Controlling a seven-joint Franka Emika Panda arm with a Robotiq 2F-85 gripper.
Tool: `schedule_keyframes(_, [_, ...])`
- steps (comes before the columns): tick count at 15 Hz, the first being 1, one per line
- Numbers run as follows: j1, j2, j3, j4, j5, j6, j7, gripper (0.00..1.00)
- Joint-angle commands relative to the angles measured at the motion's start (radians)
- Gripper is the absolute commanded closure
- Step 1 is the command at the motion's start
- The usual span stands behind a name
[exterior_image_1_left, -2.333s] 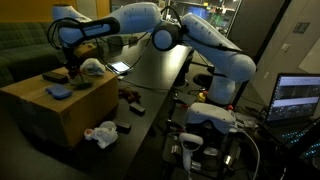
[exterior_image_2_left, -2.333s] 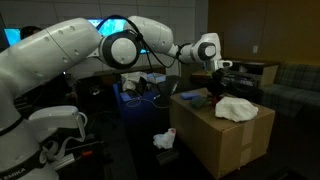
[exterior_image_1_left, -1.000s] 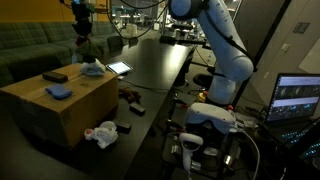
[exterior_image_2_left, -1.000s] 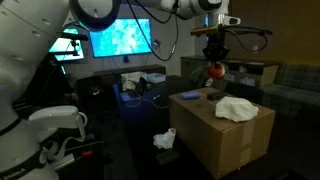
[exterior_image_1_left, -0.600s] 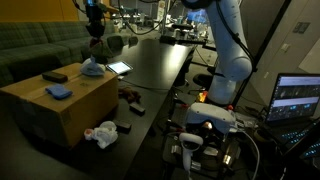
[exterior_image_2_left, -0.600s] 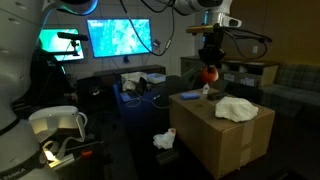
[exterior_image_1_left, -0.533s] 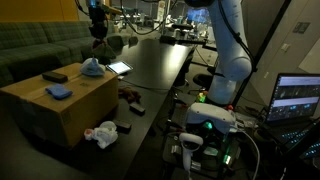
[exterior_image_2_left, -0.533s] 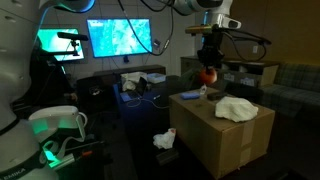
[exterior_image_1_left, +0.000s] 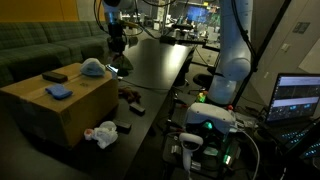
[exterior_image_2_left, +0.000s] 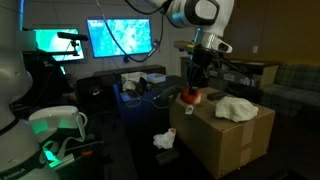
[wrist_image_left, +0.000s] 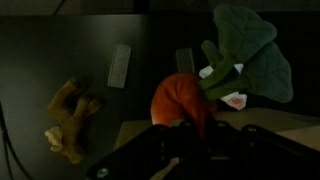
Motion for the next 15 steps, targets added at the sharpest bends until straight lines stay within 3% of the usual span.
schedule_keyframes(1, [0.0,-0.075,-0.028,-0.253,0.016,0.172,0.047,0.97])
schedule_keyframes(3, [-0.002,-0.072,-0.046,-0.369,0.007,0.28,0.066,0.97])
schedule_keyframes(7, [-0.006,0.021,-0.082,-0.458,-0.018,0.437,0.108,0.97])
schedule_keyframes(15, [0.0,0.205,-0.177,-0.43,-0.128,0.63,0.252,0.97])
